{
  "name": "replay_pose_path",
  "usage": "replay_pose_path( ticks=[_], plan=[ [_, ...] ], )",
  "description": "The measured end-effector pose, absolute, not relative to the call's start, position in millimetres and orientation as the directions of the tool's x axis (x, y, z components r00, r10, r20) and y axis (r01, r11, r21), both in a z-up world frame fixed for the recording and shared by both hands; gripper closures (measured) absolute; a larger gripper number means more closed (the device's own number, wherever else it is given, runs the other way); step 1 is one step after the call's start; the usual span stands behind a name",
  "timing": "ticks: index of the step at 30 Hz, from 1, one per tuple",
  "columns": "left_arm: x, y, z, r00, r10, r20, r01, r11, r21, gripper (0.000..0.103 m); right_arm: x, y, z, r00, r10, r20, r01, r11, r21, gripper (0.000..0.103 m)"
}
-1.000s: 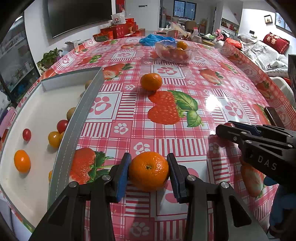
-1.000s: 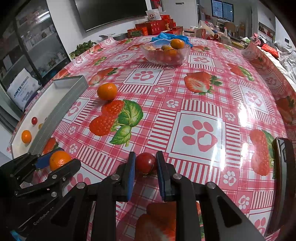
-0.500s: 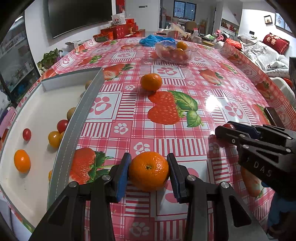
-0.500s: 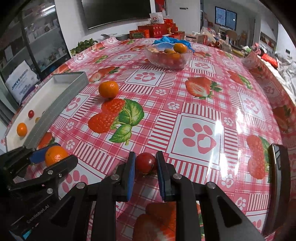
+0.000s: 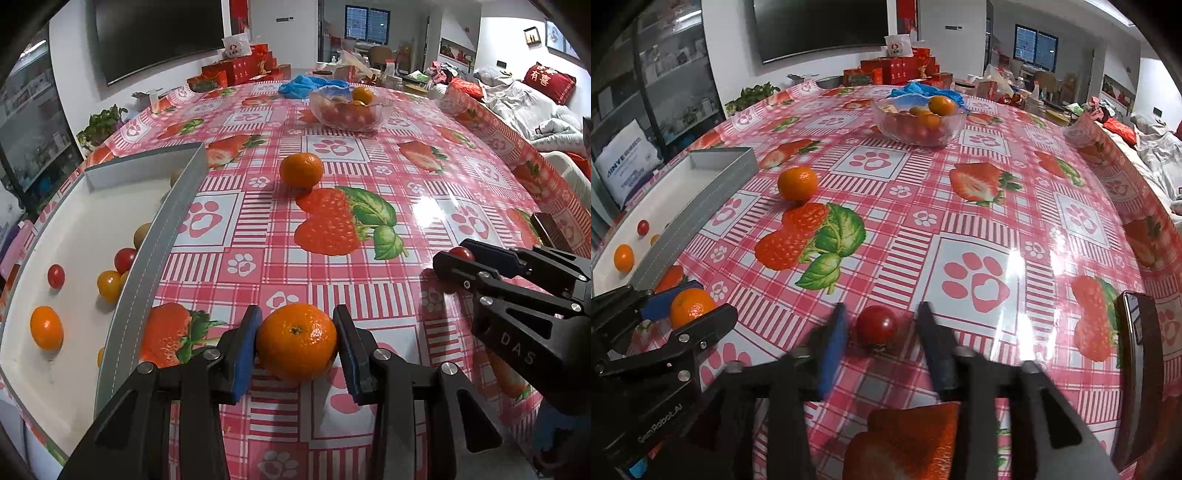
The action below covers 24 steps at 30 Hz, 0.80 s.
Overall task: Organize fruits
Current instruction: 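Open both grippers, setting the orange and tomato back on the cloth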
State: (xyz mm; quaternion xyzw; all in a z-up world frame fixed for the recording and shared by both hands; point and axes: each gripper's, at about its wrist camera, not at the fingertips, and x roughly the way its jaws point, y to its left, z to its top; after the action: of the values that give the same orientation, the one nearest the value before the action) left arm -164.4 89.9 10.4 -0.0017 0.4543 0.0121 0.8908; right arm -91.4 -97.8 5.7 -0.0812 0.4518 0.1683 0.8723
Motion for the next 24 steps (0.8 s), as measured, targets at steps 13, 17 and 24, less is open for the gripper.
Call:
replay_pose_path(
  ticks=[13, 17, 24],
  plan=[
    [-149, 99, 5, 0.611, 0.022, -0.791, -0.05, 0.999, -0.011, 0.033, -88, -104, 4, 0.555, 0.171, -0.814, -0.32, 0.947, -0.02, 0.034],
    [-147, 98, 4, 0.618, 0.029, -0.786, -0.045, 0.999, 0.001, 0.024, -90, -100, 2, 0.552, 0.156, -0.819, -0.331, 0.942, -0.044, 0.031],
    [-148, 100, 2, 0.618, 0.019, -0.786, -0.05, 0.999, -0.015, 0.023, -90, -102, 0, 0.548, 0.144, -0.824, -0.318, 0.947, -0.046, 0.025]
  ],
)
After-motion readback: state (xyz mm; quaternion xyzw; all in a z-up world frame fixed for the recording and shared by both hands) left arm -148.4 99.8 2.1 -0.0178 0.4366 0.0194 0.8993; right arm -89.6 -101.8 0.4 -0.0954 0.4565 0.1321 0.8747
